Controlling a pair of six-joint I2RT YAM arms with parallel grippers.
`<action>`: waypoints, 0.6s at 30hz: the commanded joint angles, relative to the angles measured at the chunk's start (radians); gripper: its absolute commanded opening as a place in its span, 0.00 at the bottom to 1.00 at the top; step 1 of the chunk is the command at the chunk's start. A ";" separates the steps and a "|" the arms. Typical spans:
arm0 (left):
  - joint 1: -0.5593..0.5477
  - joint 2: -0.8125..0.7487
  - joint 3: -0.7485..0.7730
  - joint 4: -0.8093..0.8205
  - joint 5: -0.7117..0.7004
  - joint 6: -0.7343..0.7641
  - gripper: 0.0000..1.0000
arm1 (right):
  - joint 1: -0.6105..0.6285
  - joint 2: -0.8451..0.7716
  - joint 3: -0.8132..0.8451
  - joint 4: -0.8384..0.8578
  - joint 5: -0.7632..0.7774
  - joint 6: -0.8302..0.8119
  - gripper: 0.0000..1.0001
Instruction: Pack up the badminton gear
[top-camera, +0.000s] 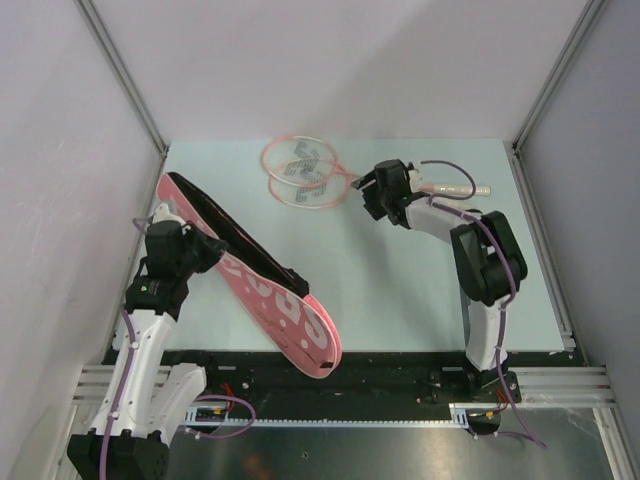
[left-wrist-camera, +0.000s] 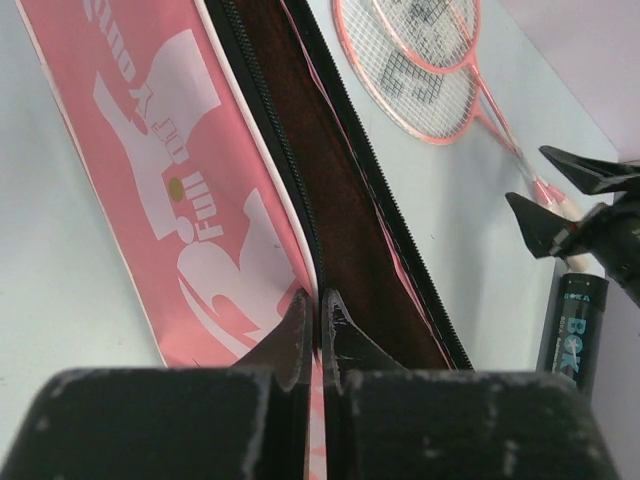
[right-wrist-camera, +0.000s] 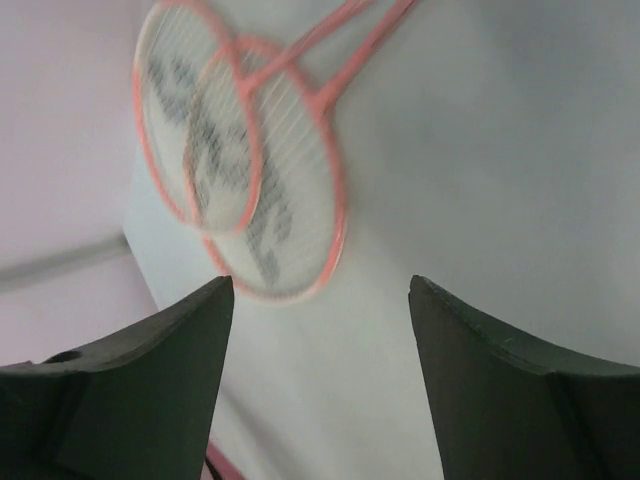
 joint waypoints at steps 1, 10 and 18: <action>-0.006 -0.027 0.031 0.067 -0.018 0.056 0.00 | -0.066 0.124 0.025 0.201 0.050 0.243 0.68; -0.024 -0.024 0.010 0.068 -0.018 0.091 0.00 | -0.086 0.307 0.167 0.305 0.007 0.338 0.41; -0.031 -0.013 0.005 0.070 -0.016 0.087 0.00 | -0.086 0.390 0.276 0.283 0.016 0.424 0.40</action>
